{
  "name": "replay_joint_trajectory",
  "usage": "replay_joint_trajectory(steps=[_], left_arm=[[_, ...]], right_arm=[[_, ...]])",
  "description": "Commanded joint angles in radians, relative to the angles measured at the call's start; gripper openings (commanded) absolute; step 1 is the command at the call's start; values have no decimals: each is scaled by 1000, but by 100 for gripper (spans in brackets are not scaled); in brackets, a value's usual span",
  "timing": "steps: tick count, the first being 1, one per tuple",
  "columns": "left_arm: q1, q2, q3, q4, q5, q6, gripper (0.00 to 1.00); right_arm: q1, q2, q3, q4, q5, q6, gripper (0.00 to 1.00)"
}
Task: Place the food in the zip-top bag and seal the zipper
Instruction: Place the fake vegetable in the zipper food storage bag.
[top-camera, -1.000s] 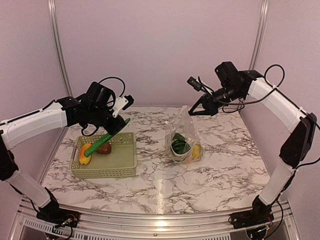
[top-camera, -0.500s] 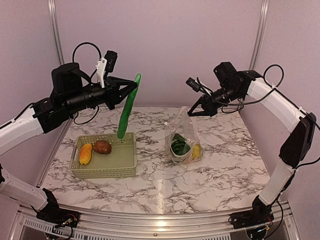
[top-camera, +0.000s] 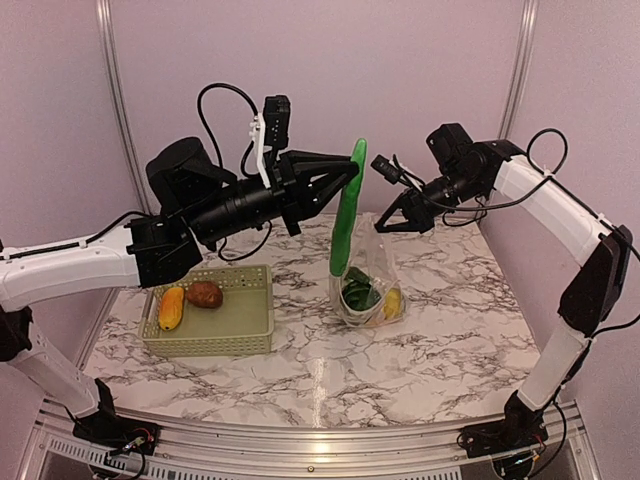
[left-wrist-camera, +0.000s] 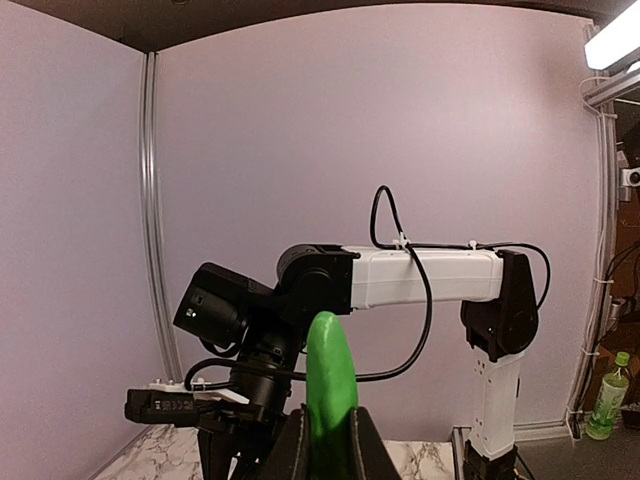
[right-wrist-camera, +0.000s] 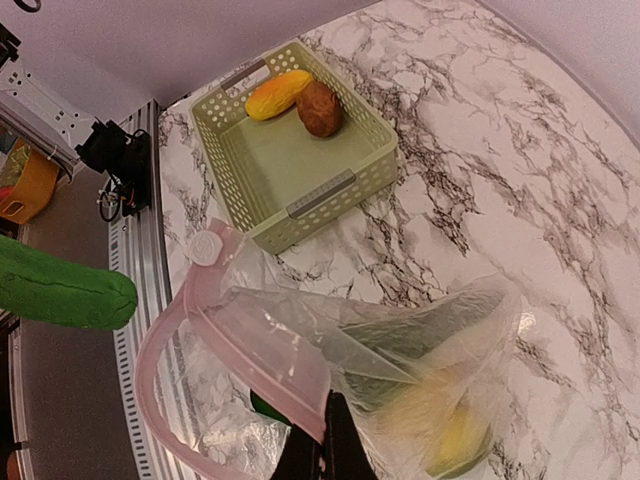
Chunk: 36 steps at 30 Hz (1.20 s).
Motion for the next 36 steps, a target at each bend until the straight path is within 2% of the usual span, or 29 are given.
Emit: replay_joint_trajectory(steps=[1, 4, 20, 25, 27, 31, 34, 36], left_arm=[[-25, 83, 34, 208, -19, 30, 0], [-29, 155, 56, 266, -36, 31, 0], [-50, 462, 49, 565, -195, 384, 0], [-48, 591, 51, 710, -268, 401, 0], [-48, 637, 49, 776, -344, 375, 1], [-51, 670, 32, 839, -430, 371, 28], [-51, 651, 17, 826, -449, 391, 39], [-55, 624, 12, 795, -447, 405, 51]], right_arm=[[7, -1, 42, -15, 1, 0, 0], [8, -13, 43, -20, 4, 1, 0], [6, -107, 26, -45, 20, -10, 0], [-1, -122, 24, -40, 23, -11, 0], [-10, -121, 28, -39, 20, -10, 0], [-28, -108, 44, -39, 11, -6, 0], [-36, -102, 52, -38, 4, -5, 0], [-38, -99, 54, -38, 1, -5, 0]])
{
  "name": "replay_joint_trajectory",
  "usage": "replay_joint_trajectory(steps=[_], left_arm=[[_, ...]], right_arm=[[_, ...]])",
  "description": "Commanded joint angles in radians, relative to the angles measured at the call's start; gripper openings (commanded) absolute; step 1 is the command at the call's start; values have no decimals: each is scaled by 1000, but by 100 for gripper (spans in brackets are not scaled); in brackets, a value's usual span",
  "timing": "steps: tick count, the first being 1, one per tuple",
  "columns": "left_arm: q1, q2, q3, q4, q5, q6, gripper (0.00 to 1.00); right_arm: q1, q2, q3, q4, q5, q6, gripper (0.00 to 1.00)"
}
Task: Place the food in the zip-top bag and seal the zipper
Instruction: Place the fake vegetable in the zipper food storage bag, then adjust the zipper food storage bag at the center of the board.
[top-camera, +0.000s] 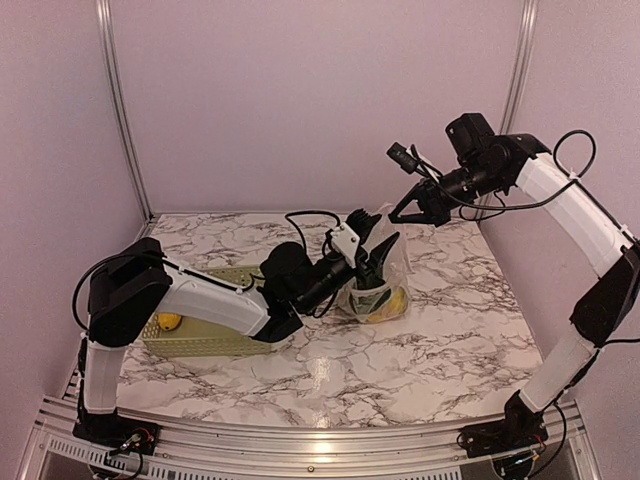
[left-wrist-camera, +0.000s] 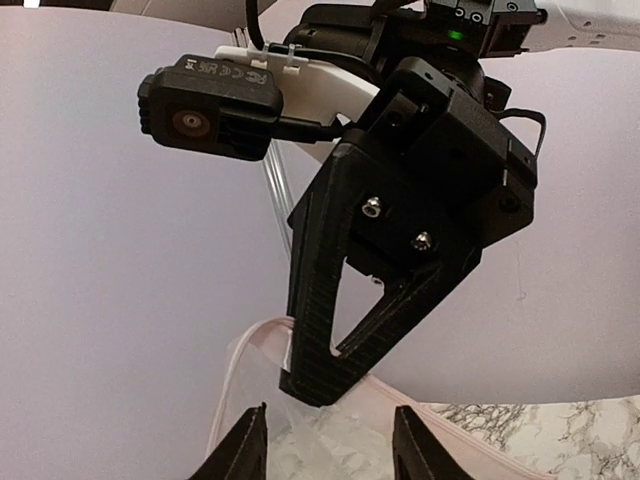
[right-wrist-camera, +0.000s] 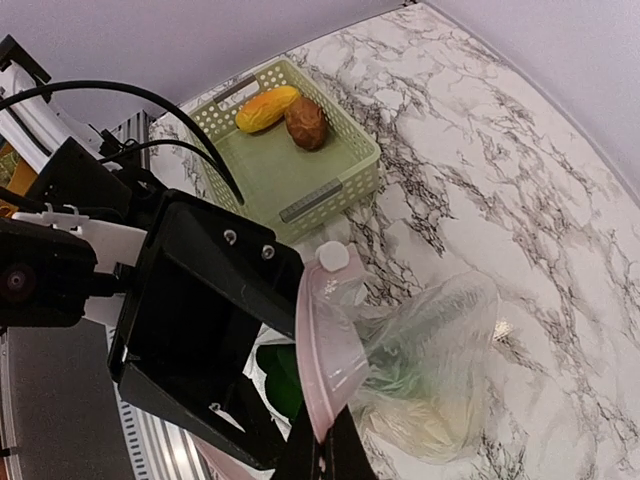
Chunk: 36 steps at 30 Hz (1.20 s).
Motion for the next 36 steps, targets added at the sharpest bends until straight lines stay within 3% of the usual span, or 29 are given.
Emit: replay_joint_trajectory(steps=[1, 4, 9, 12, 15, 18, 24, 32, 36], left_arm=[[-7, -58, -12, 33, -63, 43, 55], [-22, -111, -10, -14, -55, 62, 66], [-77, -247, -5, -129, -85, 47, 70], [-105, -326, 2, -247, -172, -40, 71], [-111, -381, 39, -469, -321, -205, 71], [-111, -421, 26, -635, -445, -390, 67], [-110, -450, 3, -886, -562, -675, 62], [-108, -394, 80, -1135, -539, -902, 57], [-100, -368, 81, -1182, -490, -962, 51]], right_arm=[[-10, -3, 51, -8, -34, -5, 0], [-13, 2, 49, -7, -32, -6, 0], [-16, 4, 41, 6, -22, 0, 0], [-16, 11, 37, 18, -15, 6, 0], [-16, 30, 47, 23, -18, 10, 0], [-16, 54, 65, 29, -14, 15, 0], [-15, 85, 89, 33, -21, 22, 0], [1, 93, 85, 32, 7, 20, 0], [12, 78, 71, 36, 22, 21, 0]])
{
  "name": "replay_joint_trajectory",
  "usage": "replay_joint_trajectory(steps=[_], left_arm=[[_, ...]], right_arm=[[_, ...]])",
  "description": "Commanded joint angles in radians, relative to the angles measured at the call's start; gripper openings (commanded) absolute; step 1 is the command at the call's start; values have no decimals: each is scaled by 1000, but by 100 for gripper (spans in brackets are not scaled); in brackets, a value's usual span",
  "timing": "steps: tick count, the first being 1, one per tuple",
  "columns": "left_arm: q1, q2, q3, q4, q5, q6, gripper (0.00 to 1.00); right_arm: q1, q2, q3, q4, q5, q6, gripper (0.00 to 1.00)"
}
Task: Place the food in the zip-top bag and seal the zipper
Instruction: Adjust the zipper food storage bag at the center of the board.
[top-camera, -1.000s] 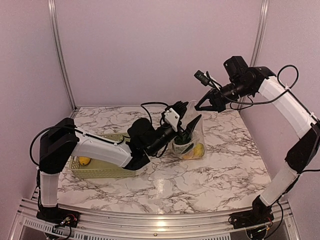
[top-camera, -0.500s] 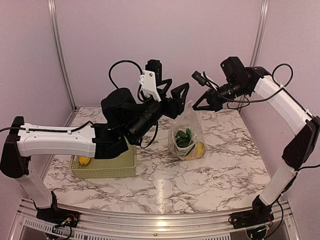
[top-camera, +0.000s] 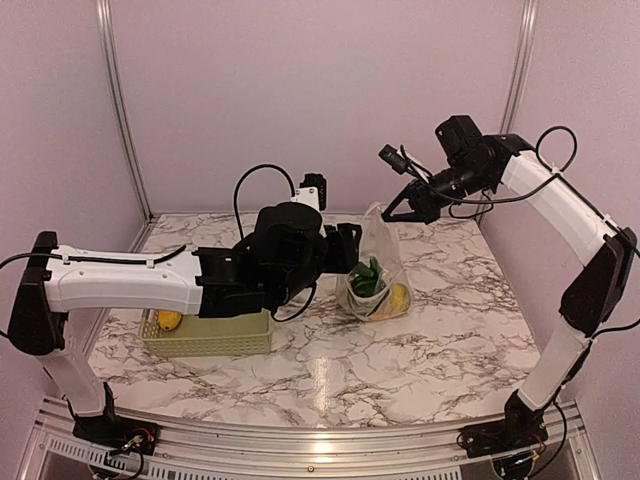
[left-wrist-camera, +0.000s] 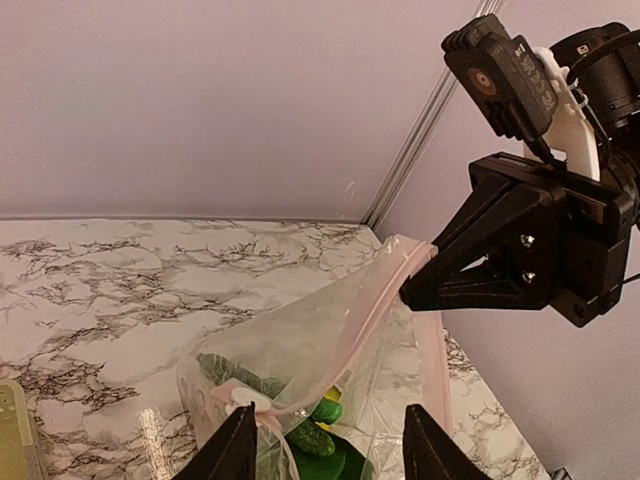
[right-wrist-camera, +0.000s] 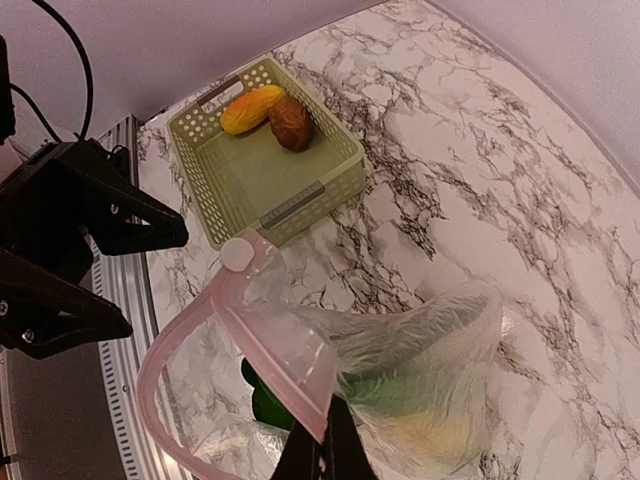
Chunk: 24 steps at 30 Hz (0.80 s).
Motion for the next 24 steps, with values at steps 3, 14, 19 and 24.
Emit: replay_joint_trajectory(steps=[3, 14, 19, 24], left_arm=[[20, 49, 25, -134, 65, -139, 42], [56, 95, 56, -98, 164, -142, 2], [56, 66, 50, -104, 158, -169, 15], [56, -9, -7, -127, 176, -232, 43]], right_arm=[[20, -18, 18, 15, 31, 12, 0], [29, -64, -56, 30, 53, 12, 0], [30, -75, -66, 35, 58, 16, 0], [31, -76, -64, 41, 59, 19, 0]])
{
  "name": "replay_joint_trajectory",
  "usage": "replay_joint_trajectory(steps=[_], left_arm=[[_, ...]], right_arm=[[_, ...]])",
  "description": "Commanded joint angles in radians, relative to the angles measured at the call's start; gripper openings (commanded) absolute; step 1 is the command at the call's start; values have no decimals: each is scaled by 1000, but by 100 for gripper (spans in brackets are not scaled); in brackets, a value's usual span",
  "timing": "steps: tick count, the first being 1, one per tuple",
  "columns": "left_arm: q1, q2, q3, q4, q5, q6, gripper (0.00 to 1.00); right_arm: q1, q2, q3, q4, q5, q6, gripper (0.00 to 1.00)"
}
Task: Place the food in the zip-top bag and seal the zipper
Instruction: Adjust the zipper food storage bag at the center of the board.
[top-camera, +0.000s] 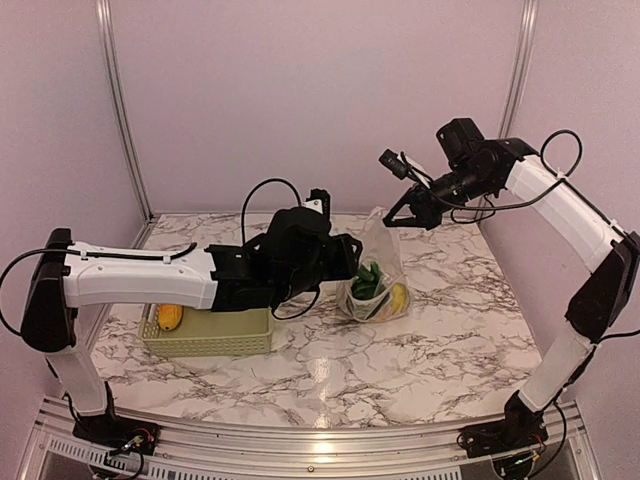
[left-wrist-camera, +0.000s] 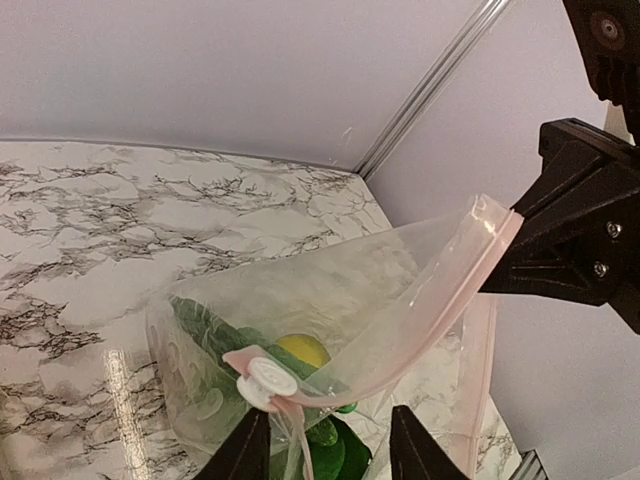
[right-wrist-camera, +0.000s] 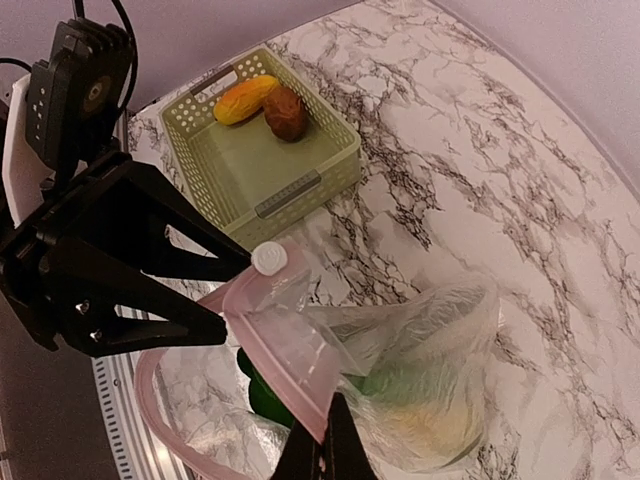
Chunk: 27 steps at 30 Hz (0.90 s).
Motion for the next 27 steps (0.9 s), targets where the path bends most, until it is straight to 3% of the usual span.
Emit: replay_joint_trajectory(steps=[1, 11, 18, 20, 24, 27], left_arm=[[3, -90, -42, -31, 37, -60, 45], [12, -1, 28, -185, 134, -88, 42], [26, 11, 28, -127, 119, -93, 8], [26, -15, -2, -63, 86, -103, 0], [26, -73, -68, 26, 8, -118, 0], [26, -89, -76, 42, -19, -116, 0]], right_arm=[[9, -26, -1, 16, 11, 17, 0], [12, -23, 5, 17, 13, 19, 0], [19, -44, -68, 28, 44, 20, 0], [19, -53, -92, 30, 54, 20, 9], [20, -61, -139, 27, 55, 19, 25], [21, -62, -162, 25, 35, 20, 28]])
